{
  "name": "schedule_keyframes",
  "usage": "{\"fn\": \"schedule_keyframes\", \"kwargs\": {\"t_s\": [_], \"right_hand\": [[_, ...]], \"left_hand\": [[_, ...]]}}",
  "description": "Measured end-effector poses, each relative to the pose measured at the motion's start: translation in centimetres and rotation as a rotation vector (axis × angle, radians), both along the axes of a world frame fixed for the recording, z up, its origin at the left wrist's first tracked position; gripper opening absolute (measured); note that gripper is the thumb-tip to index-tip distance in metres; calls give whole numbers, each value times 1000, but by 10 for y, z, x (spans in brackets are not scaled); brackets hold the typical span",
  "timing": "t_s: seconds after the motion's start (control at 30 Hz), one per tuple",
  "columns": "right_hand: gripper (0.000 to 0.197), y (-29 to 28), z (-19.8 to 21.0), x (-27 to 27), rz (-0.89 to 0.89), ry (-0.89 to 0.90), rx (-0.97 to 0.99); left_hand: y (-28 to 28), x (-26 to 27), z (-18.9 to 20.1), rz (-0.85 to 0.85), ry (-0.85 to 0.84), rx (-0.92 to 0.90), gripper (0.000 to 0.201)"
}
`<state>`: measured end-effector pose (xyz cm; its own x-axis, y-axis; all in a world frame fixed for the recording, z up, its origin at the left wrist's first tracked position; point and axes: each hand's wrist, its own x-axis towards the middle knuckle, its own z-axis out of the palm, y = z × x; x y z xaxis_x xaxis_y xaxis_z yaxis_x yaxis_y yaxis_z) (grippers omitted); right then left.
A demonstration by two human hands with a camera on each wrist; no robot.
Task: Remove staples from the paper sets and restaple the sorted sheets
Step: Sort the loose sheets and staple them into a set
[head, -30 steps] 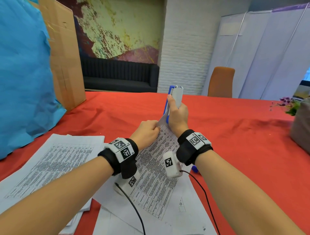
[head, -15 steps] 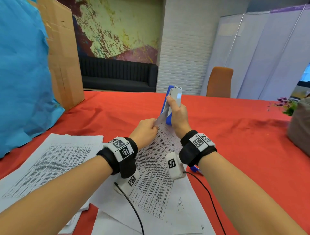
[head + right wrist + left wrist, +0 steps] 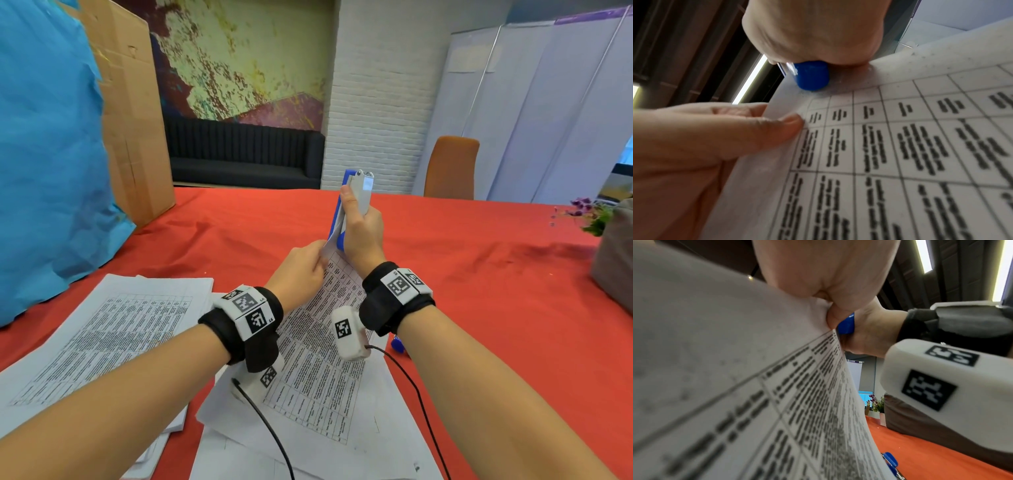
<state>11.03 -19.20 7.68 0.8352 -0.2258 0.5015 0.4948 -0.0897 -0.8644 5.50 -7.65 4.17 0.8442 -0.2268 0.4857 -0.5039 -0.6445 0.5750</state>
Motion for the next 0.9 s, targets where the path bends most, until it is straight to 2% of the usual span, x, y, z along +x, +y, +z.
{"fn": "schedule_keyframes", "kwargs": {"t_s": [0.13,0.2,0.3,0.4,0.5,0.63,0.73,0.83,0.9], "right_hand": [[50,-1,-5,1,-9,13,32],[45,-3,-9,3,42,113,65],[50,-7,-12,5,108,259,105],[35,-12,-15,5,-27,132,194],[29,-16,-27,3,-14,99,46],[28,-14,-60,0,135,320,-265],[27,-11,-80,-1,205,445,-344],[28,-6,-96,-6,200,468,-406],[30,-3,-110,-10,216,470,-456]], "left_hand": [[0,-1,-2,-14,20,14,19],[5,0,-2,-22,72,18,21],[14,6,-5,32,183,-32,28],[27,13,-15,58,406,-182,29],[40,15,-30,57,650,-345,26],[44,18,-55,125,777,-492,28],[41,21,-69,170,759,-410,35],[40,20,-78,184,777,-378,42],[42,23,-85,178,798,-366,39]]}}
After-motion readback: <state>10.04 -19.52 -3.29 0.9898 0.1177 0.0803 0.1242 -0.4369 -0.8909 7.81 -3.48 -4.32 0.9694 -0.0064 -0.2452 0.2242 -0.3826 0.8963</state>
